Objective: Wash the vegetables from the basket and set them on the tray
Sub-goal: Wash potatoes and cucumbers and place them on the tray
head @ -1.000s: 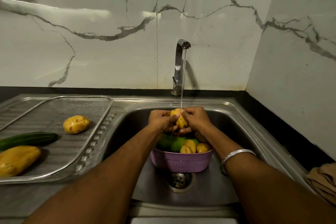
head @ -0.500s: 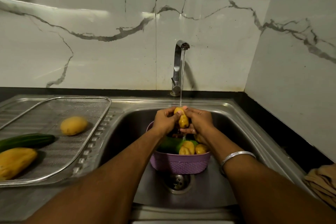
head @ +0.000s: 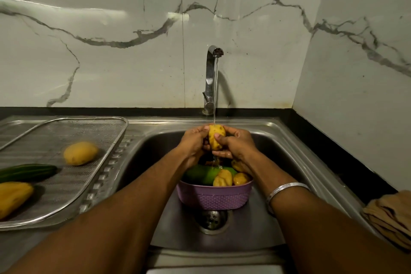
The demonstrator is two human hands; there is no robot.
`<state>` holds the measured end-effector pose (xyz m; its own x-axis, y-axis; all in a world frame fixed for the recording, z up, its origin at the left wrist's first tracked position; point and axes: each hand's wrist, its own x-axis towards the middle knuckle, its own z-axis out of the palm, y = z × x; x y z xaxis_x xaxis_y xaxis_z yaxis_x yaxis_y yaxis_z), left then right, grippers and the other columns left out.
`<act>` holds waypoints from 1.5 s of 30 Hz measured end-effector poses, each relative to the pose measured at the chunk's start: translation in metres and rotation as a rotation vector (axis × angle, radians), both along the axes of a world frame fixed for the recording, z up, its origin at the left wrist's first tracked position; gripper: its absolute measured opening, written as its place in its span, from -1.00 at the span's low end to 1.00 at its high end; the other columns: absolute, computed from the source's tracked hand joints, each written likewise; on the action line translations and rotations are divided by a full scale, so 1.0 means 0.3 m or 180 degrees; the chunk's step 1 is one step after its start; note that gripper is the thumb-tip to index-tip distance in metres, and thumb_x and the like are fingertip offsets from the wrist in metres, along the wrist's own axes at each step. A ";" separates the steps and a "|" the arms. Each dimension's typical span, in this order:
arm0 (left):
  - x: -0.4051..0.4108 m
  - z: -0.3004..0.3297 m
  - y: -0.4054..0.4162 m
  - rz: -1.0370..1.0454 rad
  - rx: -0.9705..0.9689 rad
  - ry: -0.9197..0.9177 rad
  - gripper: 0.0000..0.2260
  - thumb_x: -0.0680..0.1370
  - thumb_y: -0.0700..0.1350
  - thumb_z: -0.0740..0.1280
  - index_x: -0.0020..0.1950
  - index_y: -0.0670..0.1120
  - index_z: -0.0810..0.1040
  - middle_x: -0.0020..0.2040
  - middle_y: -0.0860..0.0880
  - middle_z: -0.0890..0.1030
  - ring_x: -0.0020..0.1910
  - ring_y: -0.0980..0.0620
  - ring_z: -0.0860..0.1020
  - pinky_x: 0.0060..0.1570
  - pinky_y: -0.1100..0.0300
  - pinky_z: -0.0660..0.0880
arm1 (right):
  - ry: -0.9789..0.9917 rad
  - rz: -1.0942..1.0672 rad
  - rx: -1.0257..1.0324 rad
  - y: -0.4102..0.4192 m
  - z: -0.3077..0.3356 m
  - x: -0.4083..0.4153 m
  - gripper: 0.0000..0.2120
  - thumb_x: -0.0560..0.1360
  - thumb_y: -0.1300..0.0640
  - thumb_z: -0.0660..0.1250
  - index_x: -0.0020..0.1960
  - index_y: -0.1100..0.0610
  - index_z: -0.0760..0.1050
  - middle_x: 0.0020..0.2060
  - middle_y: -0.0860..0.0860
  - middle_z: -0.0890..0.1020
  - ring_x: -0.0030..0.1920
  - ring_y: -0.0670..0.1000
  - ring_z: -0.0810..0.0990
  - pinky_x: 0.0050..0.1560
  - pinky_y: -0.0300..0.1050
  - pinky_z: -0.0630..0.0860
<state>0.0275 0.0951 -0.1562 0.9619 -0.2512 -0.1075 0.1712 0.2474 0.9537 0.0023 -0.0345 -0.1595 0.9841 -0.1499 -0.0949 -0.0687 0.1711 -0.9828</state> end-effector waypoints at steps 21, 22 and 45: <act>0.006 -0.016 0.008 0.0134 0.0442 -0.0063 -0.79 0.67 -0.16 0.27 0.13 -0.25 0.65 -0.49 -0.01 0.46 -0.56 0.12 0.32 -0.55 0.29 0.31 | 0.0235 0.0326 -0.0012 -0.031 -0.016 -0.013 -0.63 0.55 0.37 0.38 0.32 0.13 0.59 0.04 0.27 0.71 -0.04 0.29 0.73 0.01 0.17 0.69; 0.003 -0.015 0.003 0.0263 0.0472 -0.0088 -0.79 0.65 -0.12 0.31 0.04 -0.23 0.67 -0.53 0.00 0.46 -0.60 0.12 0.31 -0.57 0.31 0.28 | 0.0220 0.0346 -0.0049 -0.027 -0.018 -0.012 -0.61 0.55 0.37 0.39 0.34 0.13 0.57 0.04 0.27 0.70 -0.05 0.29 0.73 0.01 0.19 0.69; 0.000 -0.079 -0.002 0.0540 0.0441 -0.1158 -0.72 0.66 -0.01 0.29 0.28 -0.10 0.62 -0.46 0.03 0.55 -0.54 0.13 0.44 -0.50 0.28 0.45 | 0.0206 0.0184 0.0689 0.012 0.053 -0.040 -0.84 0.63 0.34 0.28 0.12 0.19 0.60 -0.09 0.32 0.69 -0.29 0.18 0.74 -0.37 -0.11 0.67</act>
<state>0.0276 0.0947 -0.1799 0.9699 -0.0932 0.2250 -0.2148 0.1082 0.9706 -0.0098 -0.0311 -0.1434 0.9813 -0.0628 -0.1820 -0.1463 0.3713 -0.9169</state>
